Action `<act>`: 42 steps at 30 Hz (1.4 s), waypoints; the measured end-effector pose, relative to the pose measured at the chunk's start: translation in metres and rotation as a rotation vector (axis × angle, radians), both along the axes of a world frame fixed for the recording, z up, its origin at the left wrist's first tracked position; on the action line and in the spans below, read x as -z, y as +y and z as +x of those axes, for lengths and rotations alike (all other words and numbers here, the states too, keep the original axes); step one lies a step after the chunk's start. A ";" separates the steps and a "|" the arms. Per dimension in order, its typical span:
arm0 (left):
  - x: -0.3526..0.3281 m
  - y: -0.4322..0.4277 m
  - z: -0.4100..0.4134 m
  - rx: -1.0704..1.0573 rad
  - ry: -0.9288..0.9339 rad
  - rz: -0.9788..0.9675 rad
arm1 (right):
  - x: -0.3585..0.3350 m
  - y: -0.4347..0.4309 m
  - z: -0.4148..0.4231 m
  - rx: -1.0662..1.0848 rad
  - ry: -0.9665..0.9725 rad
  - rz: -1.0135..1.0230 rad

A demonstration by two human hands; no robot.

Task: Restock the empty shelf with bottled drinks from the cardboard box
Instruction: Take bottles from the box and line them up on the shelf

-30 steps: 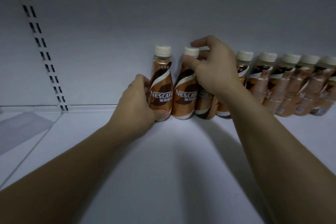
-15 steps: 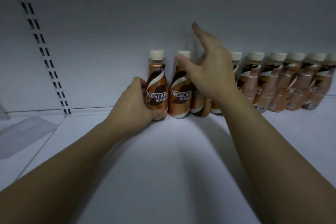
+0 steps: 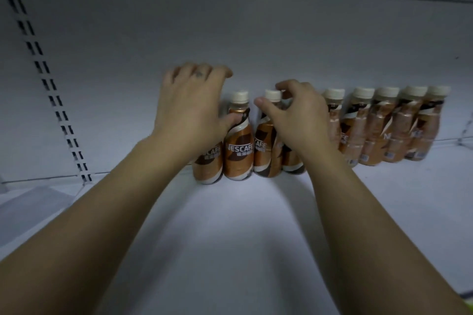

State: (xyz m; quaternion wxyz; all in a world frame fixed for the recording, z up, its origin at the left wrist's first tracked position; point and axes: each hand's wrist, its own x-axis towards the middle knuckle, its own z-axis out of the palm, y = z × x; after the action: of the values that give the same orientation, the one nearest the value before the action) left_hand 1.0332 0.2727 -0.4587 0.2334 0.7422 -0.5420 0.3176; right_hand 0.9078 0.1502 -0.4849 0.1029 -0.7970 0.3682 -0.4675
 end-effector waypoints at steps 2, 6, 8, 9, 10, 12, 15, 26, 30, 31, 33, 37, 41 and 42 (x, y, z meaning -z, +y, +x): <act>-0.017 -0.015 -0.003 -0.027 -0.092 0.162 | -0.001 -0.003 0.000 0.021 0.009 -0.006; -0.019 -0.039 -0.003 -0.088 -0.132 0.304 | 0.002 -0.008 0.006 0.062 0.034 -0.033; -0.015 -0.048 -0.001 -0.094 -0.136 0.319 | 0.002 -0.009 0.011 0.096 0.034 -0.051; -0.014 -0.051 -0.001 -0.093 -0.131 0.329 | 0.002 -0.010 0.013 0.115 0.041 -0.061; -0.014 -0.053 0.001 -0.088 -0.129 0.337 | 0.001 -0.010 0.014 0.126 0.047 -0.067; -0.015 -0.055 0.003 -0.087 -0.147 0.336 | 0.001 -0.013 0.015 0.108 0.031 -0.052; -0.016 -0.056 0.003 -0.096 -0.164 0.329 | -0.001 -0.017 0.013 0.010 -0.026 0.014; -0.015 -0.052 -0.003 -0.119 -0.161 0.341 | 0.002 -0.011 0.000 -0.096 -0.059 0.069; -0.015 -0.050 -0.005 -0.102 -0.158 0.334 | -0.001 -0.006 -0.005 -0.001 -0.147 -0.042; -0.016 -0.049 -0.006 -0.084 -0.157 0.307 | -0.004 -0.007 -0.009 0.024 -0.203 -0.066; -0.016 -0.050 -0.010 -0.021 -0.162 0.237 | -0.010 -0.012 -0.021 0.112 -0.291 -0.096; -0.021 -0.056 -0.024 0.130 -0.124 0.232 | -0.010 -0.027 -0.039 0.211 -0.196 0.011; -0.042 -0.080 -0.045 0.245 -0.026 0.325 | -0.001 -0.035 -0.039 0.181 -0.171 0.083; -0.047 -0.088 -0.051 0.282 0.052 0.357 | -0.001 -0.037 -0.042 0.209 -0.215 0.074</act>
State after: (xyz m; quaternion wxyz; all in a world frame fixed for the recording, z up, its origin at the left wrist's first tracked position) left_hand 0.9825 0.1849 -0.4122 0.1544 0.6966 -0.6818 0.1614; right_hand 0.8659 0.1132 -0.4837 0.1219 -0.6953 0.4532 -0.5444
